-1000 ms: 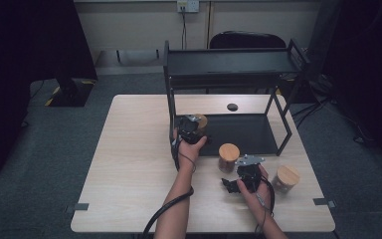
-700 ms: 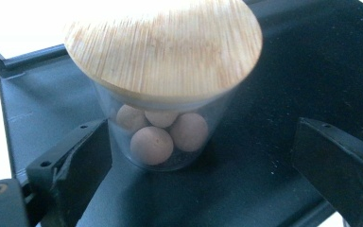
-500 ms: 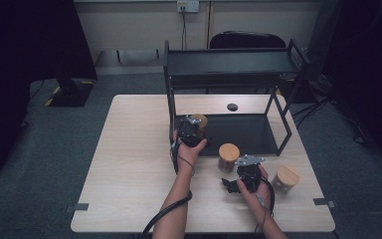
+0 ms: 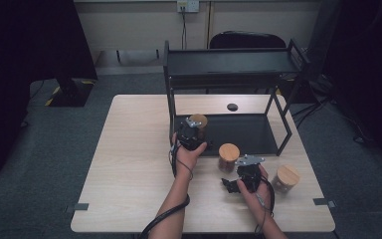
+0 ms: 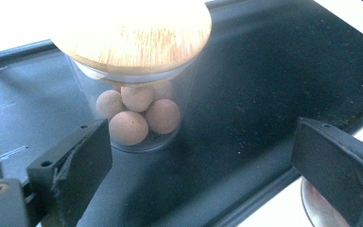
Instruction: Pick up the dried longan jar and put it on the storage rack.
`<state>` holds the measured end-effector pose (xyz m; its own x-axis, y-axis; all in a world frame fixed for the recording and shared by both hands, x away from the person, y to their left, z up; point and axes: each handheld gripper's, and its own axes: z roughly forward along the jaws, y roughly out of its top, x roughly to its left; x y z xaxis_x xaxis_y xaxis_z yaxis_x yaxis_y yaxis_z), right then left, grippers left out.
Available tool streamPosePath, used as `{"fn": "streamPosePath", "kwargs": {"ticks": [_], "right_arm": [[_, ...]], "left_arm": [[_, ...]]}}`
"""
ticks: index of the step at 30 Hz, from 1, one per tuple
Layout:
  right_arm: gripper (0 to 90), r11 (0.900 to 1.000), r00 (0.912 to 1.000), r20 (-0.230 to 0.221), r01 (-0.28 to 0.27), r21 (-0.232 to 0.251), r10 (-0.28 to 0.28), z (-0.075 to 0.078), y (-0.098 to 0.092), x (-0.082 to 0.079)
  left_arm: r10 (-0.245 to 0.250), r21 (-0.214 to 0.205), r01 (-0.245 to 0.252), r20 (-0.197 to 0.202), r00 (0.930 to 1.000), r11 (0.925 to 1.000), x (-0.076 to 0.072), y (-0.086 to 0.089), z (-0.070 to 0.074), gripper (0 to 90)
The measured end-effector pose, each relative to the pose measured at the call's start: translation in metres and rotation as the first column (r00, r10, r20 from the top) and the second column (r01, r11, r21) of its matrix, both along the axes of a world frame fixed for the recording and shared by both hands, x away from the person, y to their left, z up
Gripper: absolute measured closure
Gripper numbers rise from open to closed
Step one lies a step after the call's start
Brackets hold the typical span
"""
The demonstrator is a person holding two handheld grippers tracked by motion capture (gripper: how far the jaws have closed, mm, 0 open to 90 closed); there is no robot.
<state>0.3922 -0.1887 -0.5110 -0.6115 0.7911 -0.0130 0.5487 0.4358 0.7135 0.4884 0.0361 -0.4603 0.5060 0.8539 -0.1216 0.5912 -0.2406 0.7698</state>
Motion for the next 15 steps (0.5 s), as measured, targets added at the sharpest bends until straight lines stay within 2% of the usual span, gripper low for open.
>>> {"fn": "streamPosePath", "kwargs": {"ticks": [15], "right_arm": [[0.0,1.0000,1.0000,0.000,0.000,0.000,0.000,0.000,0.000,0.000]], "left_arm": [[-0.059,-0.022,0.059,-0.001,0.9983,0.9980,-0.012,0.003,-0.004,5.8]]}}
